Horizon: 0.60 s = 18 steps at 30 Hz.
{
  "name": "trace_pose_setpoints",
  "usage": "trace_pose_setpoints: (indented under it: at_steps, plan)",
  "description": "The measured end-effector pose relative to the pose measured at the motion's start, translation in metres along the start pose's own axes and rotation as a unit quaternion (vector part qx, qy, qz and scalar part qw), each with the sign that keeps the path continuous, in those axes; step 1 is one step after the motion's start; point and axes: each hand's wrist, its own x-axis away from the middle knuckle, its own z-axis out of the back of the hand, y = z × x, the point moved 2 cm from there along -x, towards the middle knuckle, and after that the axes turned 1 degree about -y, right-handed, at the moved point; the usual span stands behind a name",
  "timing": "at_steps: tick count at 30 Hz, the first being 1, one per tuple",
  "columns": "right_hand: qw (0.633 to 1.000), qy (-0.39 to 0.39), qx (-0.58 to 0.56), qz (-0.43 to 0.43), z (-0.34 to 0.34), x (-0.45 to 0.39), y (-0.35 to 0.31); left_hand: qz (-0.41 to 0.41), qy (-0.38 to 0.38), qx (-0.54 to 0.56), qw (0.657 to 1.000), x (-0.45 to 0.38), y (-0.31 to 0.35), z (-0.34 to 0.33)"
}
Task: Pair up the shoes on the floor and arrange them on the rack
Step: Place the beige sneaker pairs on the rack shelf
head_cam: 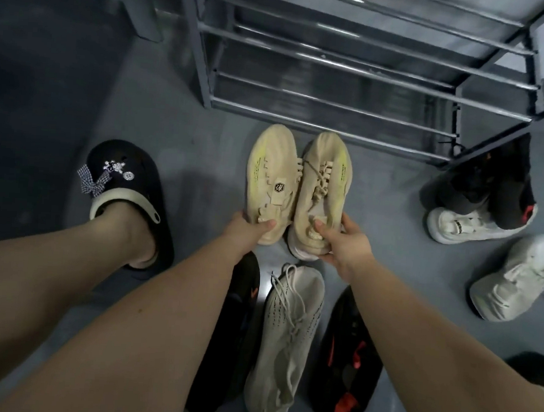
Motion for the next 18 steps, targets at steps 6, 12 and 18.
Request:
trace_pose_setpoints:
  at_steps: [6,12,18]
  plan:
    - [0.999,0.002,-0.022,-0.031,0.011,-0.011,0.010,0.015,-0.003,0.060,0.998,-0.010,0.000,-0.009]
    - [0.999,-0.024,-0.029,-0.033,0.013,-0.007,0.004,0.039,-0.019,0.141,0.989,-0.003,0.006,-0.009]
    - [0.998,-0.043,-0.042,-0.026,0.021,0.033,-0.005,0.058,-0.075,0.195,0.976,0.032,0.011,-0.006]
